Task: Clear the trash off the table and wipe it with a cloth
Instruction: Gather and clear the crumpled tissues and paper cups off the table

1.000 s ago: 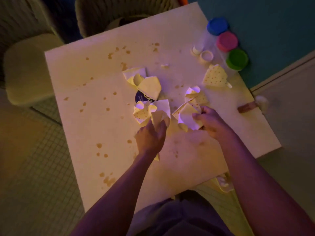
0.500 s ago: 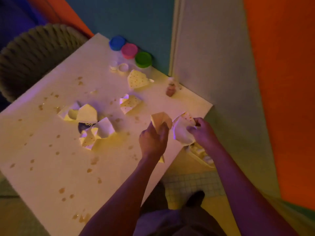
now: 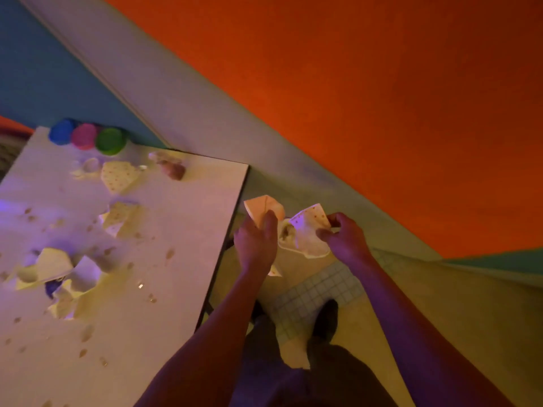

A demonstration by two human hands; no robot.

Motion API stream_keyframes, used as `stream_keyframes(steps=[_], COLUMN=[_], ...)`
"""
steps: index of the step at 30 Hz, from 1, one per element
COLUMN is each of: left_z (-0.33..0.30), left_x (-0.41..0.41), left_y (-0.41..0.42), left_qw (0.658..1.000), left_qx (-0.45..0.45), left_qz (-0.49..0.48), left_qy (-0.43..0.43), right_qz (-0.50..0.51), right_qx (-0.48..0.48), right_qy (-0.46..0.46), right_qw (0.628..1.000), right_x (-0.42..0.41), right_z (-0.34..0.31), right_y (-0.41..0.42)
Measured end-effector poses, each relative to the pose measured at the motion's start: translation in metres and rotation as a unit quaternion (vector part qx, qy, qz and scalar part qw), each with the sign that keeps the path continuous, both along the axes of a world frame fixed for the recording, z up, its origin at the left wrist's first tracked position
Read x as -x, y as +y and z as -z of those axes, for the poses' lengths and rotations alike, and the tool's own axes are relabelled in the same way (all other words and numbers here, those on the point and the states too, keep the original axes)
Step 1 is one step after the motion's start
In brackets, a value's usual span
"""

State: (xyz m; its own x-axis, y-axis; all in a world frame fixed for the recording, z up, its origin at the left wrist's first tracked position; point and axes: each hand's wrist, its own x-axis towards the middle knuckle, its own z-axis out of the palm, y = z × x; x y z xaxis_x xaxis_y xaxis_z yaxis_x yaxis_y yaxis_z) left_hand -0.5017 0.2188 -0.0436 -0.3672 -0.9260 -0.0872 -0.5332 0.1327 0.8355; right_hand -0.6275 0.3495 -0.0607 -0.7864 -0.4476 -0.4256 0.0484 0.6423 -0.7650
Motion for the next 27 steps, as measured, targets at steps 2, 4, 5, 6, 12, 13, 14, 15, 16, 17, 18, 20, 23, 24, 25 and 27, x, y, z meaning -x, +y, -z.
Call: stream_keyframes(steps=[2,4,5,6,12,13,14,15,16,17,18,20,23,24,25,27], left_z=[0.010,0.021,0.029,0.035,0.109,0.123,0.141,0.167,0.187,0.208,0.228,0.269,0.333,0.342,0.369,0.408], left_x=[0.018,0.034,0.045,0.052,0.089,0.093,0.095,0.096,0.098,0.099,0.101,0.107,0.116,0.119,0.124,0.131], left_y=[0.013,0.020,0.024,0.026,0.017,0.012,0.007,0.004,-0.001,-0.005,-0.008,-0.013,-0.019,-0.020,-0.020,-0.023], left_qw=[1.000,1.000,0.999,0.999,0.995,0.993,0.991,0.988,0.987,0.987,0.986,0.986,0.987,0.986,0.986,0.984], left_qx=[-0.008,-0.017,-0.026,-0.034,-0.076,-0.084,-0.096,-0.103,-0.102,-0.092,-0.083,-0.070,-0.067,-0.077,-0.076,-0.077], left_qz=[0.008,0.014,0.015,0.009,-0.059,-0.076,-0.090,-0.102,-0.110,-0.116,-0.124,-0.135,-0.130,-0.124,-0.125,-0.129], left_qy=[-0.008,-0.015,-0.019,-0.020,0.021,0.031,0.039,0.049,0.062,0.068,0.069,0.072,0.069,0.074,0.082,0.093], right_qz=[0.027,0.039,0.045,0.047,0.076,0.082,0.086,0.087,0.090,0.091,0.095,0.094,0.068,0.059,0.049,0.020], right_qx=[-0.010,-0.021,-0.031,-0.035,-0.056,-0.057,-0.059,-0.062,-0.059,-0.058,-0.057,-0.059,-0.079,-0.085,-0.095,-0.118], right_qy=[-0.002,-0.003,-0.005,-0.004,0.009,0.014,0.022,0.028,0.036,0.039,0.039,0.033,0.034,0.036,0.040,0.056], right_qw=[1.000,0.999,0.998,0.998,0.996,0.995,0.994,0.994,0.994,0.993,0.993,0.993,0.994,0.994,0.993,0.991], right_x=[0.010,0.017,0.021,0.024,0.039,0.041,0.042,0.042,0.044,0.046,0.049,0.053,0.060,0.062,0.065,0.068], right_z=[0.009,0.018,0.026,0.032,0.102,0.114,0.129,0.152,0.170,0.189,0.208,0.247,0.310,0.318,0.345,0.378], right_y=[0.025,0.042,0.051,0.057,0.059,0.057,0.053,0.048,0.044,0.040,0.036,0.027,0.013,0.012,0.006,-0.001])
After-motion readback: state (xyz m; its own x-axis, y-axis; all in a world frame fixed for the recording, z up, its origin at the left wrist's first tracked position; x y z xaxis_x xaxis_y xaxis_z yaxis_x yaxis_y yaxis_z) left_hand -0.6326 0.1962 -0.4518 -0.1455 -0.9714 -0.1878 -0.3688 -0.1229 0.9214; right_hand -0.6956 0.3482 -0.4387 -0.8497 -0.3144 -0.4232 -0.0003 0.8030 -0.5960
